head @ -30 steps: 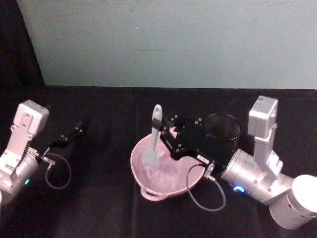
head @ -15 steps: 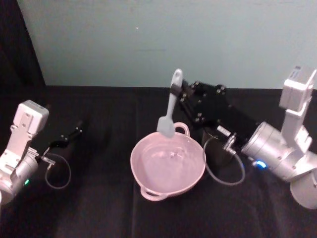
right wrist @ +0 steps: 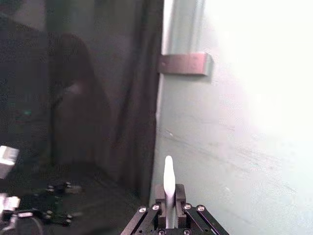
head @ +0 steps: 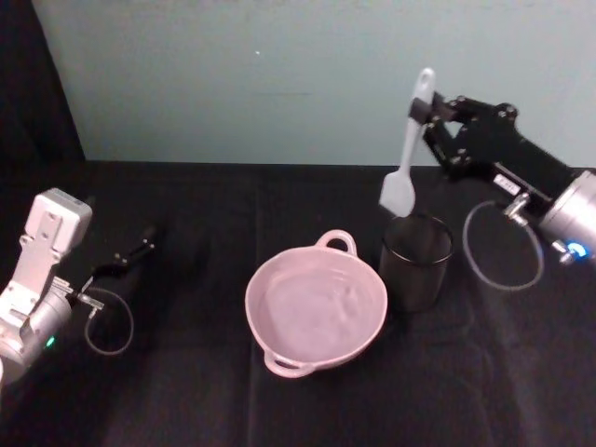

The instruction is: Use the one hand to pick up the spoon and stir the clear water in the bowl.

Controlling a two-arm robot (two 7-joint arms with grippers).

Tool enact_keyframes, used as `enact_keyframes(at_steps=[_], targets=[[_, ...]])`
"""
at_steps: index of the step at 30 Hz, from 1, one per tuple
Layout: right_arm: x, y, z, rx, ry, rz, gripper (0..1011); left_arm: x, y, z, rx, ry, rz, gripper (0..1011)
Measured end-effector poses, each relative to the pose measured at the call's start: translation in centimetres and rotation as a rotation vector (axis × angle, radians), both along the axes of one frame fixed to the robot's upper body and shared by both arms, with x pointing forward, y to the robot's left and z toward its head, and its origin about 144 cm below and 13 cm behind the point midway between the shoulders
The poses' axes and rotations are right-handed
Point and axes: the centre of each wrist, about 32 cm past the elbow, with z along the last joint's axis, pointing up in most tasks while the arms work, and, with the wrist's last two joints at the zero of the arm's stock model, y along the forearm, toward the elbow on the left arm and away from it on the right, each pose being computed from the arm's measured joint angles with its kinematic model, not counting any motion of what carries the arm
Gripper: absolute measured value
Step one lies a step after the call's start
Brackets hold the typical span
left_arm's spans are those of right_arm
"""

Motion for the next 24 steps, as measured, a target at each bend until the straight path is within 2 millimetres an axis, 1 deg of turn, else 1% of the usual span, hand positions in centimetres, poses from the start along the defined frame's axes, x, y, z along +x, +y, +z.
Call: enact_keyframes(at_steps=[1, 4, 7, 14, 24], targets=[[0.0, 0.0, 0.0, 0.0, 0.0, 0.0, 119, 0.0, 0.0, 0.0, 0.0, 0.0, 0.0, 1005], [0.8, -1.2, -0.1, 0.006, 0.036, -0.025, 119, 0.0, 0.0, 0.0, 0.0, 0.0, 0.0, 1005], [1.2, -1.7, -0.5, 0.011, 0.061, -0.032, 119, 0.0, 0.0, 0.0, 0.0, 0.0, 0.0, 1005], [2.4, -2.4, -2.3, 0.052, 0.175, -0.031, 119, 0.0, 0.0, 0.0, 0.0, 0.0, 0.0, 1005], [3.6, -3.5, -4.1, 0.129, 0.352, -0.004, 119, 0.0, 0.0, 0.0, 0.0, 0.0, 0.0, 1005]])
